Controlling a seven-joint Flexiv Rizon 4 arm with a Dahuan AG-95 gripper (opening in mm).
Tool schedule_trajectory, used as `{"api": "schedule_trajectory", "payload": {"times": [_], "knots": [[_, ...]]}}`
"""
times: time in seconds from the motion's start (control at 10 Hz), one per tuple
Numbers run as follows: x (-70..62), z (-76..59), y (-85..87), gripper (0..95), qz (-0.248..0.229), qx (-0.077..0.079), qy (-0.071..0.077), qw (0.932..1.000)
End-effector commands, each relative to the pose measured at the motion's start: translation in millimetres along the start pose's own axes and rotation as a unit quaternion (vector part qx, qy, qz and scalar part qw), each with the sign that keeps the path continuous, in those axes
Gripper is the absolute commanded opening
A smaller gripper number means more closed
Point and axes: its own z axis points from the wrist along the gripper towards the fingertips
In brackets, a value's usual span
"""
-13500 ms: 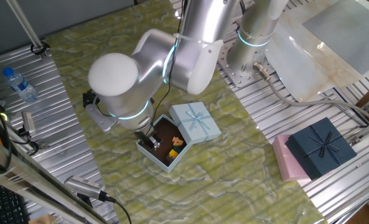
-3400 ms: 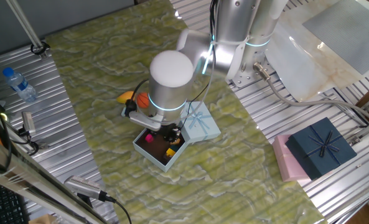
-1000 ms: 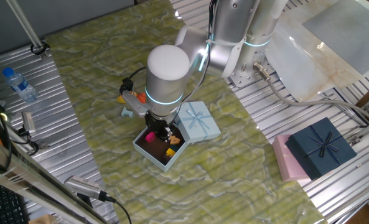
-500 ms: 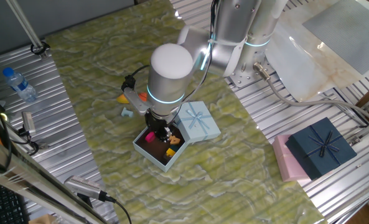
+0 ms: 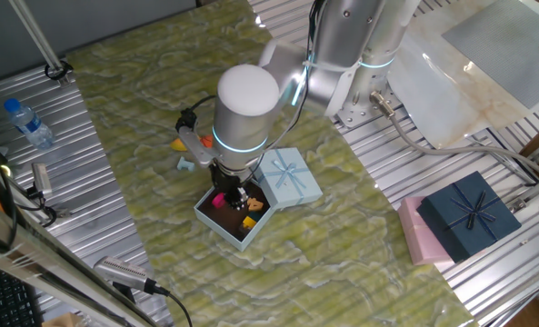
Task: Take everything out of the gift box
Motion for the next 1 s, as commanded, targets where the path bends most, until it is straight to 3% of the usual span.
{"api": "schedule_trajectory", "payload": {"times": [0.1,0.3,0.4,0.8,0.9,1.0], "knots": [[-4.1,3.3,-2.4,38.0,0.007,-0.002,0.000,1.0000],[-4.8,2.9,-1.4,38.0,0.019,-0.002,-0.001,0.9998],[-5.3,2.7,-0.5,19.0,0.021,-0.002,-0.001,0.9998],[-8.4,3.9,8.2,19.0,0.026,-0.006,-0.002,0.9996],[-8.6,3.6,8.4,38.0,0.016,0.001,-0.001,0.9999],[-7.5,1.4,9.5,38.0,0.016,0.013,-0.003,0.9998]]}}
